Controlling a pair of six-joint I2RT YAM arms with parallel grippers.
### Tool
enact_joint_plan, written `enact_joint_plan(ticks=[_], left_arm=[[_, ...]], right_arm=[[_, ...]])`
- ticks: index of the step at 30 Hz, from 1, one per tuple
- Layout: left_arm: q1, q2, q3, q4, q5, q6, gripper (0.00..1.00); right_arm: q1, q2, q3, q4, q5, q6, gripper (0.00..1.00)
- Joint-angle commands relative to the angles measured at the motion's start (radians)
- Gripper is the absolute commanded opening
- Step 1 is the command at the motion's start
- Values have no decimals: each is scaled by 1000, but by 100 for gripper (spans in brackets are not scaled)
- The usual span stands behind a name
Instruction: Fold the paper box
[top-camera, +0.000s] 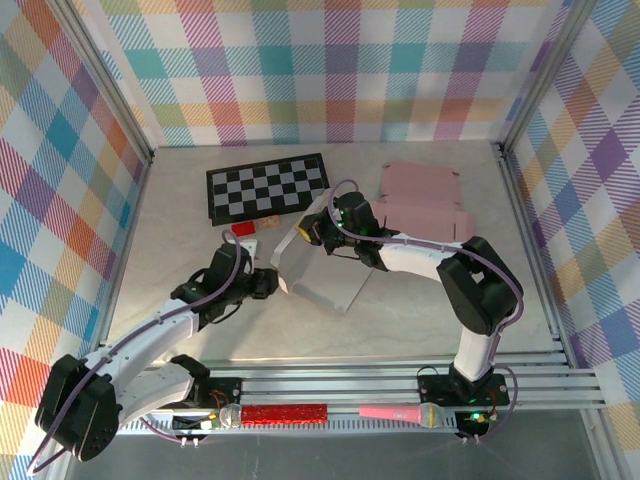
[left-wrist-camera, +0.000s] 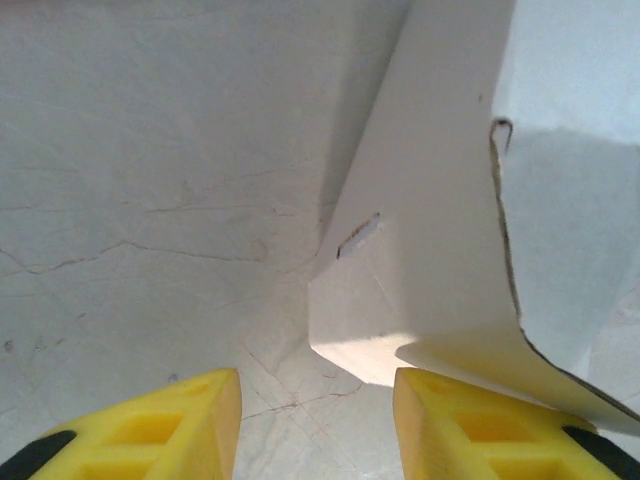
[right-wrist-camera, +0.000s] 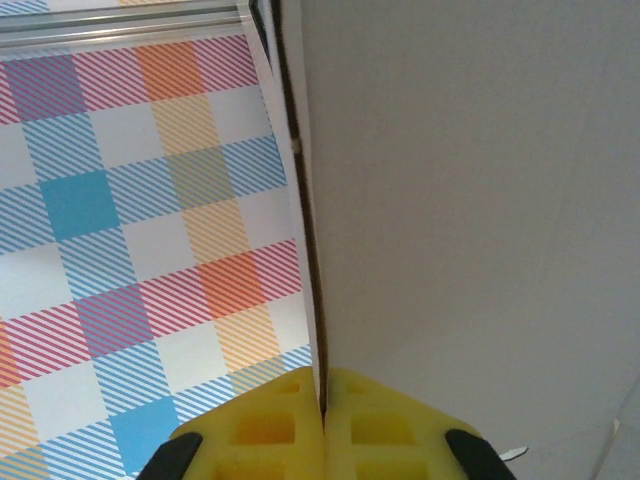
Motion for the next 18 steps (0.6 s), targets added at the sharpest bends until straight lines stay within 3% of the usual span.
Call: enact_joint_plan(ticks=[1, 8, 18], left_arm=[[-17, 30, 42, 19, -23, 24, 45], [-31, 84, 74, 51, -46, 47, 46], [-48, 138, 68, 113, -41, 97, 40]], right_arm=[[1, 9, -7, 54, -17, 8, 0], [3, 9, -14, 53, -26, 17, 0], [1, 25, -60, 121, -49, -19, 0]])
